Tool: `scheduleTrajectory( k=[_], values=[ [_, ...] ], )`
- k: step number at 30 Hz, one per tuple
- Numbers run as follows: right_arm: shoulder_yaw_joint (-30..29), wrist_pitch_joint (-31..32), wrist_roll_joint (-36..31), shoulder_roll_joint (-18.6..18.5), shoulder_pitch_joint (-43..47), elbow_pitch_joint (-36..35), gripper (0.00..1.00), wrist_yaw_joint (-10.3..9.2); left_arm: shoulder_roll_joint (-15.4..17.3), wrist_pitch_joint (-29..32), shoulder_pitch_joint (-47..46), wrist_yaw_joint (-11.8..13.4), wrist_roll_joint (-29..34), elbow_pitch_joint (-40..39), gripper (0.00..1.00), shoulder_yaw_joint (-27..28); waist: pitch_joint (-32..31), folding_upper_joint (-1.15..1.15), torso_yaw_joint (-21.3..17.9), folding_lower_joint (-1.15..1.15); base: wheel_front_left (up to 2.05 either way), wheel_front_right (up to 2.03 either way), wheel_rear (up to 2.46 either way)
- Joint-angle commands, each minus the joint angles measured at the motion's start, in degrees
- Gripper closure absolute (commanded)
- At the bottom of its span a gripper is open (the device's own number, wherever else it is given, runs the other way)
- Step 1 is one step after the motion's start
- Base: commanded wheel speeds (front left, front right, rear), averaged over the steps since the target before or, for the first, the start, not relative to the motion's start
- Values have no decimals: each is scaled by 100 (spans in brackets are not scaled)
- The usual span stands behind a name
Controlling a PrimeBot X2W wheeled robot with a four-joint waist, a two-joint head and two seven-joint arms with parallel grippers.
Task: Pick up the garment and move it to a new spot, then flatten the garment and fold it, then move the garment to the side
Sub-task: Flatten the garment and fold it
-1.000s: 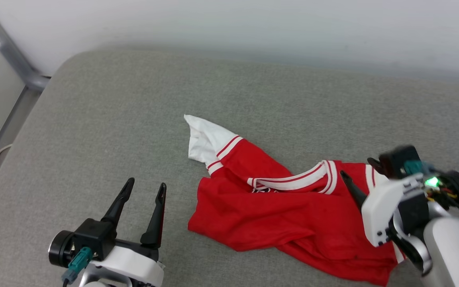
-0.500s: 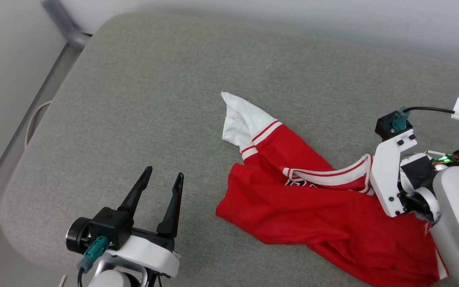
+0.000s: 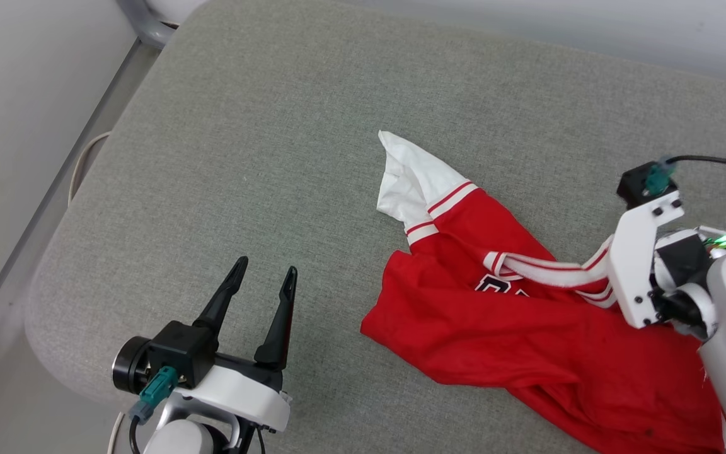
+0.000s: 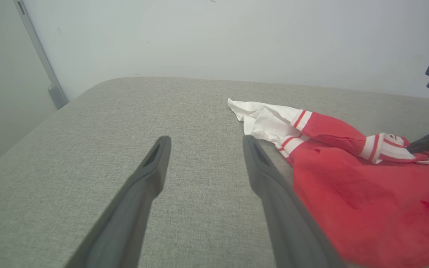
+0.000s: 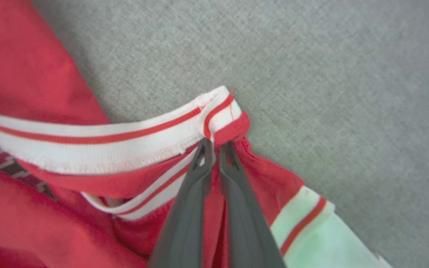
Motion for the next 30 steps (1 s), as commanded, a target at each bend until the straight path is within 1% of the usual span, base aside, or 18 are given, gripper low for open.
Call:
scheduleTrajectory(
  k=[1,6,10,14,18,21,22,23,30],
  values=[
    [-104,-104,-84,-62,-68,166,100,-13,-26,-16,9,-26,58,24,0,35,-24,0,-20,0,0,0,0],
    [-582,-475,-308,-57,-422,425,100,-11,-95,-16,-22,-104,138,69,0,55,-57,0,-63,0,0,0,0],
    [-974,-684,-637,-49,-708,670,100,-11,-126,-16,-51,-153,179,59,0,89,4,0,-66,0,0,0,0],
    [-1345,-914,-1069,-129,-1077,921,100,-11,-153,-16,-115,-206,202,64,0,113,146,0,-18,0,0,0,0],
    [-1624,-1287,-1524,-191,-1465,1228,100,-11,-201,-16,-173,-247,231,88,0,141,258,0,77,0,0,0,0],
    [-1676,-1547,-1810,-200,-1654,1514,100,-11,-240,-16,-211,-282,250,104,0,167,297,0,121,0,0,0,0],
    [-1657,-1650,-1890,-196,-1691,1610,54,-11,-251,-16,-216,-280,262,111,0,174,296,0,129,0,0,0,0],
    [-1676,-1731,-1937,-175,-1720,1716,0,-11,-258,-16,-218,-287,269,124,0,185,289,0,131,0,0,0,0],
    [-1593,-2578,-1729,183,-1704,2136,0,-11,-282,-16,-168,-323,336,146,0,286,54,0,-70,0,0,0,0]
  ],
)
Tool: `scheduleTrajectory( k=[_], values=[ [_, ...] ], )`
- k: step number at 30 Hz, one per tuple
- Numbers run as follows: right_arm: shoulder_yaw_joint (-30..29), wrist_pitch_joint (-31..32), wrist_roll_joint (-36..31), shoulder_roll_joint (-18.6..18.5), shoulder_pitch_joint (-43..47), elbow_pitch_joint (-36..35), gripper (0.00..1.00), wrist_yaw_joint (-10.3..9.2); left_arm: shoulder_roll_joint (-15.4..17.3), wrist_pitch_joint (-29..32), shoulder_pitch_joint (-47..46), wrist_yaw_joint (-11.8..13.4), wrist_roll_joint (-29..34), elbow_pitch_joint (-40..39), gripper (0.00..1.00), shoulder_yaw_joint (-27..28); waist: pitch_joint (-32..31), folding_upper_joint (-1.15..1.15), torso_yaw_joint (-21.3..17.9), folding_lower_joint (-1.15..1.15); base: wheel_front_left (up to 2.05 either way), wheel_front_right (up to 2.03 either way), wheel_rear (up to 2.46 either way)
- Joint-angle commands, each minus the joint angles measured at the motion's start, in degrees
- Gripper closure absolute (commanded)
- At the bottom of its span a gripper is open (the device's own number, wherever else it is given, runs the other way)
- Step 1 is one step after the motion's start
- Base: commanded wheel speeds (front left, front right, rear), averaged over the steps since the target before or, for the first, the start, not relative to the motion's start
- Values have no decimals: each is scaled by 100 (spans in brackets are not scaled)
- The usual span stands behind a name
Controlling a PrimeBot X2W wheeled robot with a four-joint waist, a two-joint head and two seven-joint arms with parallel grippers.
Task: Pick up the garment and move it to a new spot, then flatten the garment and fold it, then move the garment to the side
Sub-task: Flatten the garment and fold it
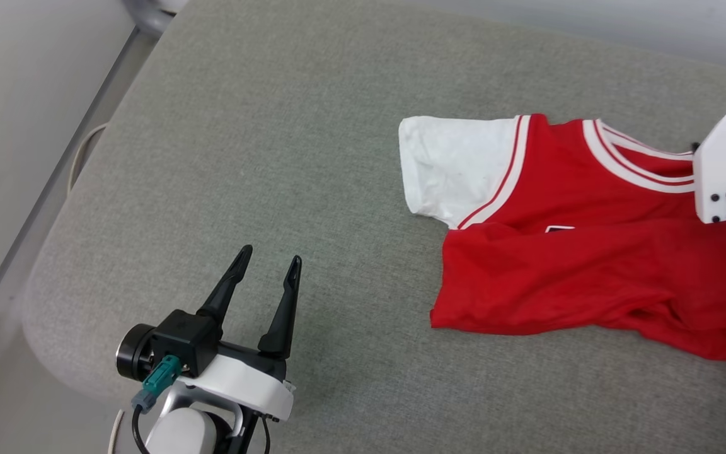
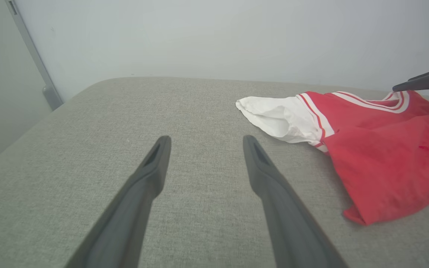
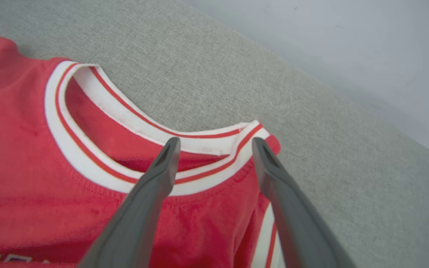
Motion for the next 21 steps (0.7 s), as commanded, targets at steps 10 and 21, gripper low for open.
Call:
scheduleTrajectory(
  k=[10,21],
  values=[
    [561,-1583,940,120,486,-379,0,-10,36,-16,148,-51,-56,-9,0,212,-708,0,-683,-1,0,0,0],
    [542,-2658,1783,285,1979,-1750,0,-9,50,-16,422,-44,-114,-109,0,363,-1166,0,-1170,-1,0,0,0]
  ],
)
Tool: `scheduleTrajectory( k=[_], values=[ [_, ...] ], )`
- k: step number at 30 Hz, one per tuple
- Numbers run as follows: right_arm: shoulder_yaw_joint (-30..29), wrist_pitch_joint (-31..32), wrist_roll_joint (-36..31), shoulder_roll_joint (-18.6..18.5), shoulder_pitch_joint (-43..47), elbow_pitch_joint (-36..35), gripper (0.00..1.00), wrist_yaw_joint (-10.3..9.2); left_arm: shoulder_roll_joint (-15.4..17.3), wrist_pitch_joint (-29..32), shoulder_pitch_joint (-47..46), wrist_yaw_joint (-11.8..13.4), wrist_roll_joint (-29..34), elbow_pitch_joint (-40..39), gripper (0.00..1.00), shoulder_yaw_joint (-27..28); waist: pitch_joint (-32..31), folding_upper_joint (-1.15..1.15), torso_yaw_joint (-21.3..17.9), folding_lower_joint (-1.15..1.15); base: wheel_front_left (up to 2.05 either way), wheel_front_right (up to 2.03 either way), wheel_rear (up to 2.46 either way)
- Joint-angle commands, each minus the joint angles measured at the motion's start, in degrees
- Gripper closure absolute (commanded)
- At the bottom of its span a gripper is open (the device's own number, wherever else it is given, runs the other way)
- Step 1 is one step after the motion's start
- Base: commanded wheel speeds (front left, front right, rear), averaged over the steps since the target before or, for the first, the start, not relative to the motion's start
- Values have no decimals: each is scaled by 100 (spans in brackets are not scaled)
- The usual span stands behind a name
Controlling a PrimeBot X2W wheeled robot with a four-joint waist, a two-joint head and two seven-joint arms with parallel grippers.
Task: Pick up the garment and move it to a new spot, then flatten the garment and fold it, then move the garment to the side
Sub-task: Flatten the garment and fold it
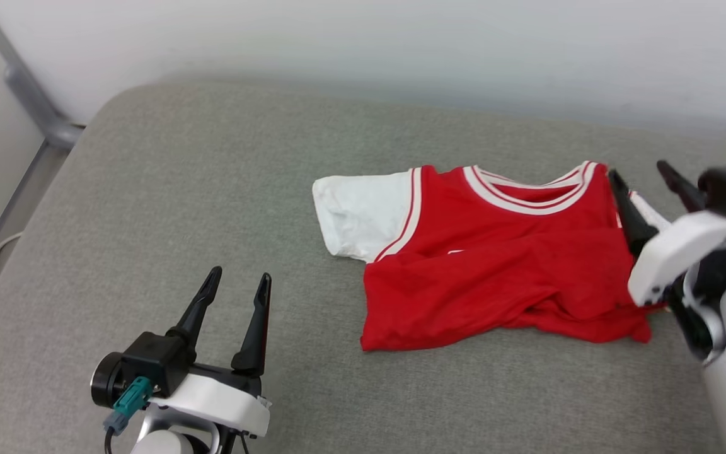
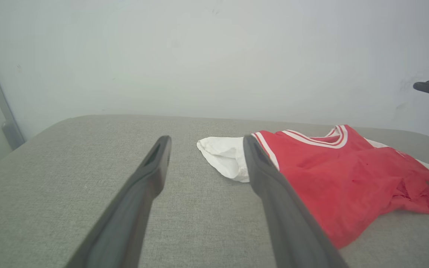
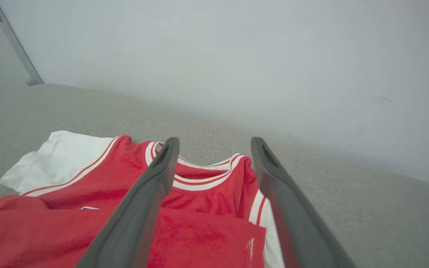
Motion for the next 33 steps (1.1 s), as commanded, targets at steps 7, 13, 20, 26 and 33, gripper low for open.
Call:
scheduleTrajectory(
  k=[7,13,20,26,33],
  values=[
    [-526,-613,-95,520,1292,-1028,0,-7,-53,-15,149,-24,-97,-71,0,77,-188,0,-292,1,0,0,0],
    [-893,-779,-253,1038,2118,-1702,0,-7,-31,-15,278,-39,-174,83,0,60,-216,0,-443,1,0,0,0],
    [-1010,-663,-408,1240,2428,-2225,0,-7,65,280,41,-37,-298,313,0,42,-52,0,-662,1,0,0,0],
    [-1040,-523,-555,1281,2444,-2534,0,-7,158,1508,-558,-16,-692,525,0,98,287,0,-882,1,0,0,0],
    [-1041,-489,-621,1295,2367,-2711,0,-7,462,3522,-1673,159,-965,609,0,86,700,0,-1048,1,0,0,0]
  ],
)
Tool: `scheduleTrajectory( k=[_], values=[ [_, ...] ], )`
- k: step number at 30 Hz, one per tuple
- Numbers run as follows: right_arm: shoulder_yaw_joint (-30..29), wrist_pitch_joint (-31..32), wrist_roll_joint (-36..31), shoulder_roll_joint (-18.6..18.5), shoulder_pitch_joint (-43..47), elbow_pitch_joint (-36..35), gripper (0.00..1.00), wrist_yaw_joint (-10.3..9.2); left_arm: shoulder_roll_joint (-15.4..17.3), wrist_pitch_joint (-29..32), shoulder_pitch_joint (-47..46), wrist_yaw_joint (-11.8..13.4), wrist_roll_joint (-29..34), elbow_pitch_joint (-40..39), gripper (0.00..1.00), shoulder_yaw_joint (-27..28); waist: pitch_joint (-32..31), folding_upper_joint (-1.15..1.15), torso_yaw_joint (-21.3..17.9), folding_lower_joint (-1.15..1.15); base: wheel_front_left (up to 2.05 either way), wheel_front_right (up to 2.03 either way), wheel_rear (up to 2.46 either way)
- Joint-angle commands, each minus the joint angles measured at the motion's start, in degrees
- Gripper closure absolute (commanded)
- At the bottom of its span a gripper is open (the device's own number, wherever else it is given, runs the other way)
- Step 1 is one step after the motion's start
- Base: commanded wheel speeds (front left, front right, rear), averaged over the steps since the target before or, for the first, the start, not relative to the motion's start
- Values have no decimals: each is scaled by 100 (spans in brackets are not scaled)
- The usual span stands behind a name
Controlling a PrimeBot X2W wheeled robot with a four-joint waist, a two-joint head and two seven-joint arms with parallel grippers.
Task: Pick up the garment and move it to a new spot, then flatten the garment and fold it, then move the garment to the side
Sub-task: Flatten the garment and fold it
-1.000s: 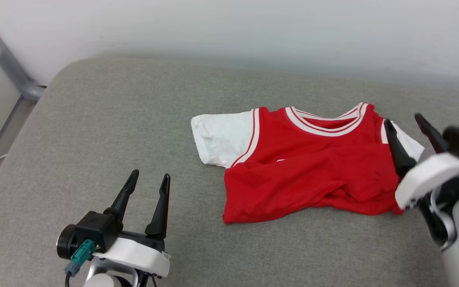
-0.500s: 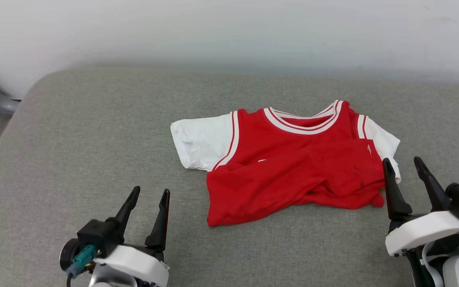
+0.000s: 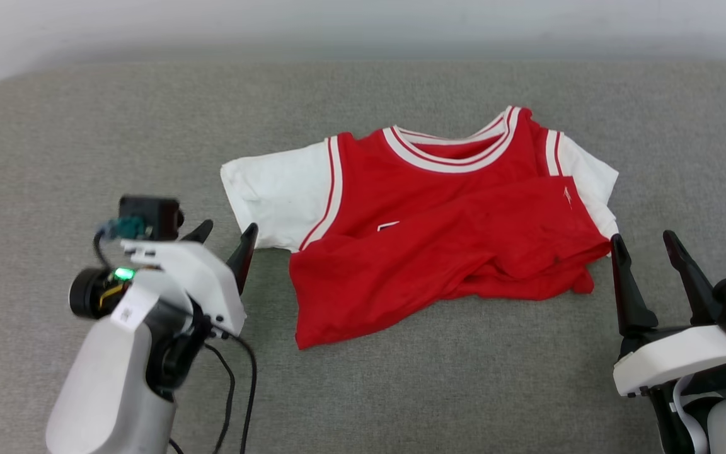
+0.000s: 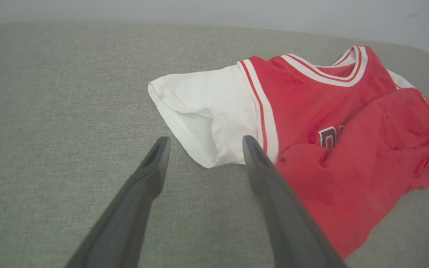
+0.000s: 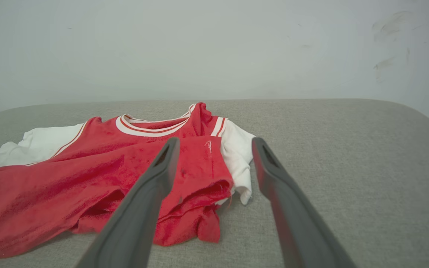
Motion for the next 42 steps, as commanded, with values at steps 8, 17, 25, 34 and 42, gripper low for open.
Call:
scheduleTrajectory(
  k=[8,17,25,34,42],
  values=[
    [121,-12,-109,36,-224,-100,0,-4,160,1193,-789,187,165,183,0,-274,532,0,-264,0,0,0,0],
    [85,-42,-213,58,-288,-108,0,-4,263,1201,-1065,223,370,882,0,-442,846,0,-385,0,0,0,0],
    [35,-16,-283,73,-202,-12,0,-4,339,1010,-850,222,383,1334,100,-506,697,0,-281,0,0,0,0],
    [-34,77,-298,77,-65,209,0,-4,614,493,-297,438,281,898,100,-161,249,0,63,0,0,0,0],
    [-156,186,-313,92,50,397,0,-4,651,571,469,445,245,143,100,-274,-9,0,309,0,0,0,0]
  ],
)
